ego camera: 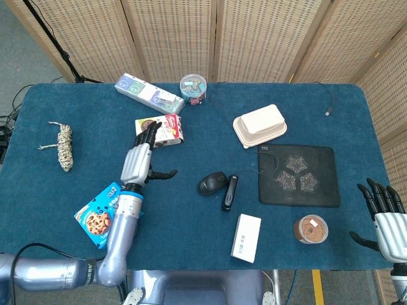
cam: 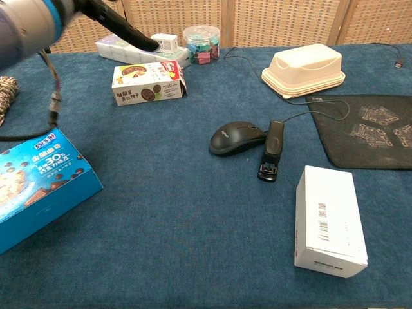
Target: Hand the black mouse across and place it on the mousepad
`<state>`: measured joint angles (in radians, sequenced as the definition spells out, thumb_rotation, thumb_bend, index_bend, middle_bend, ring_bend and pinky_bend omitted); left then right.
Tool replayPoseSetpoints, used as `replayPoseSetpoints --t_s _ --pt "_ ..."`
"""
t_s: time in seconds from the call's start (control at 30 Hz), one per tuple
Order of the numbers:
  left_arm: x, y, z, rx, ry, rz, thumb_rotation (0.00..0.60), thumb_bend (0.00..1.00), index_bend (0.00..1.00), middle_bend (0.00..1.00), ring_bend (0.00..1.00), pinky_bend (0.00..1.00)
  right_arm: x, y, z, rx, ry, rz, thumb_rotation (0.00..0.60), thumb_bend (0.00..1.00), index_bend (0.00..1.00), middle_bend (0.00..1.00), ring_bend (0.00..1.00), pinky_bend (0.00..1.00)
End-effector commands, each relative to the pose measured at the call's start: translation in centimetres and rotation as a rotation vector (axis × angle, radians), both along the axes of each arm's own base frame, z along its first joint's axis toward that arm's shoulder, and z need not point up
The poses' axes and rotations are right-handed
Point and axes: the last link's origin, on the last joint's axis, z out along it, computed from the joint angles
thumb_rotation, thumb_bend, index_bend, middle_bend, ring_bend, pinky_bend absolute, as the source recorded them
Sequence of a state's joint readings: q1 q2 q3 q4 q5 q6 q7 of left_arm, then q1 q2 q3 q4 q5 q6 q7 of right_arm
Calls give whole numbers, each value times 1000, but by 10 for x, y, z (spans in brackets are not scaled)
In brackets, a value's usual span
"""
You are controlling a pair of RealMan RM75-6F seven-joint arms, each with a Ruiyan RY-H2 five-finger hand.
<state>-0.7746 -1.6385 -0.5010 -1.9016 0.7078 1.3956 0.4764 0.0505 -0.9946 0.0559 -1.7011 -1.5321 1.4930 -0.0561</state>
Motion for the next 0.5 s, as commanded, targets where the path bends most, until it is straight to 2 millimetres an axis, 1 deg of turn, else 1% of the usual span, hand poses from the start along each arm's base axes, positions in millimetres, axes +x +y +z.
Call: replayPoseSetpoints --t_s 0.03,0.17,0.27,0.3,0.33,0.5 --pt "-28 1 38 58 83 -7 600 104 0 0 0 0 -2 -2 -3 2 5 -12 600 0 0 0 0 0" --pt "-51 3 60 58 159 -43 600 104 0 0 0 0 -5 -6 -6 14 16 -20 600 0 0 0 0 0" --pt "-78 1 79 66 302 -97 600 104 0 0 0 0 -3 -11 -8 30 44 -7 600 0 0 0 0 0" --pt "-90 -2 86 71 358 -110 600 104 0 0 0 0 0 -15 -8 35 60 5 600 0 0 0 0 0" --pt "-98 -4 91 74 385 -115 600 104 0 0 0 0 2 -17 -8 39 70 16 600 0 0 0 0 0" --pt "-142 -30 118 86 443 -133 600 103 0 0 0 0 22 -35 -9 77 119 91 600 0 0 0 0 0"
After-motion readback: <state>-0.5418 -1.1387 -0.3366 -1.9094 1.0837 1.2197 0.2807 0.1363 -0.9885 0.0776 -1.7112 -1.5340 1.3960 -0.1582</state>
